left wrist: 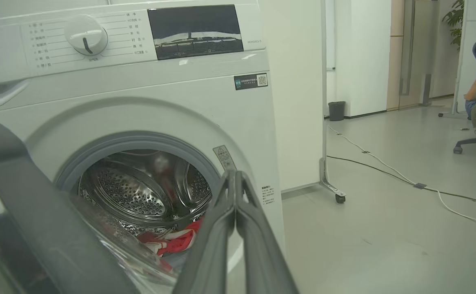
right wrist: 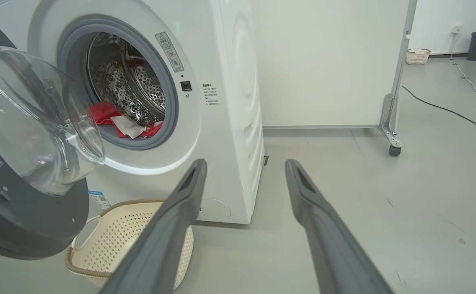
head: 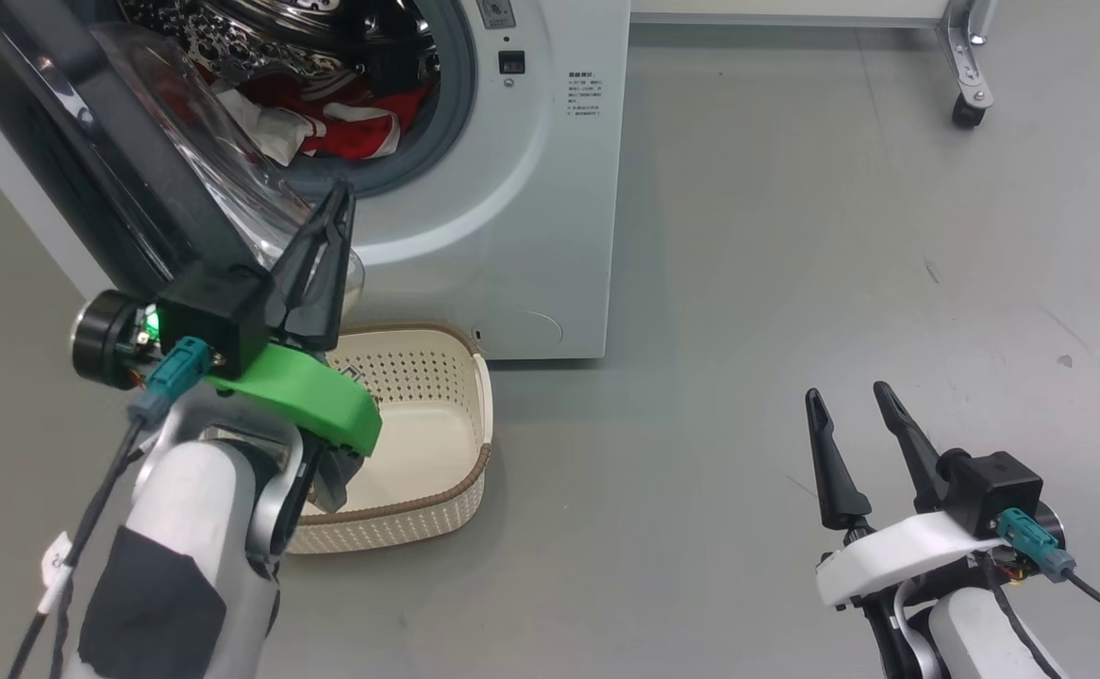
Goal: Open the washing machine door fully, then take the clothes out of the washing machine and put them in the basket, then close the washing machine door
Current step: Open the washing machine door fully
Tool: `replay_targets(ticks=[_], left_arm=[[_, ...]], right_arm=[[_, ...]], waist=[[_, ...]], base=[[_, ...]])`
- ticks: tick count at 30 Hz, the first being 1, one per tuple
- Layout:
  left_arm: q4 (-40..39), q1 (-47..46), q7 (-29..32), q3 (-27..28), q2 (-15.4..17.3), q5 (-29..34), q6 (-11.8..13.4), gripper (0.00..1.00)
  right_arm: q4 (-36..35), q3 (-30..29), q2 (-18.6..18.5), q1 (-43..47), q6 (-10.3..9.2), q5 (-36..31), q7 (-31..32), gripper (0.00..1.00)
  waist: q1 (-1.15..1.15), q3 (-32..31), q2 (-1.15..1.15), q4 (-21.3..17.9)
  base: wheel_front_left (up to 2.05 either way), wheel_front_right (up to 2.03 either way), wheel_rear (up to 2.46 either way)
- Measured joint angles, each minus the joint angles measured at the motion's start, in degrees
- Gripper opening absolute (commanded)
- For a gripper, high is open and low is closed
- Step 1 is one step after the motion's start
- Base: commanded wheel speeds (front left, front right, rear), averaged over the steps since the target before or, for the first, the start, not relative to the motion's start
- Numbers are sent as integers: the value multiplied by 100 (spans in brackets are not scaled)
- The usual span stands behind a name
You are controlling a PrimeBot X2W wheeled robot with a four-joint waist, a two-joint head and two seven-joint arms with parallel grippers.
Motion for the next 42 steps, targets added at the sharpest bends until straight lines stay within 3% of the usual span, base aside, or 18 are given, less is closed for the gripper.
replay_targets(ticks=[16, 42], left_arm=[[477, 567, 893, -248, -163, -403, 111, 0], [904, 787, 1077, -126, -198, -616, 461, 0]], right_arm=[[8, -155, 97, 0, 101, -74, 0, 100], [120, -323, 201, 0, 200, -214, 0, 100]], waist=[[0, 71, 0, -18], [0, 154, 0, -26]], base=[[0, 0, 0], [0, 0, 0]])
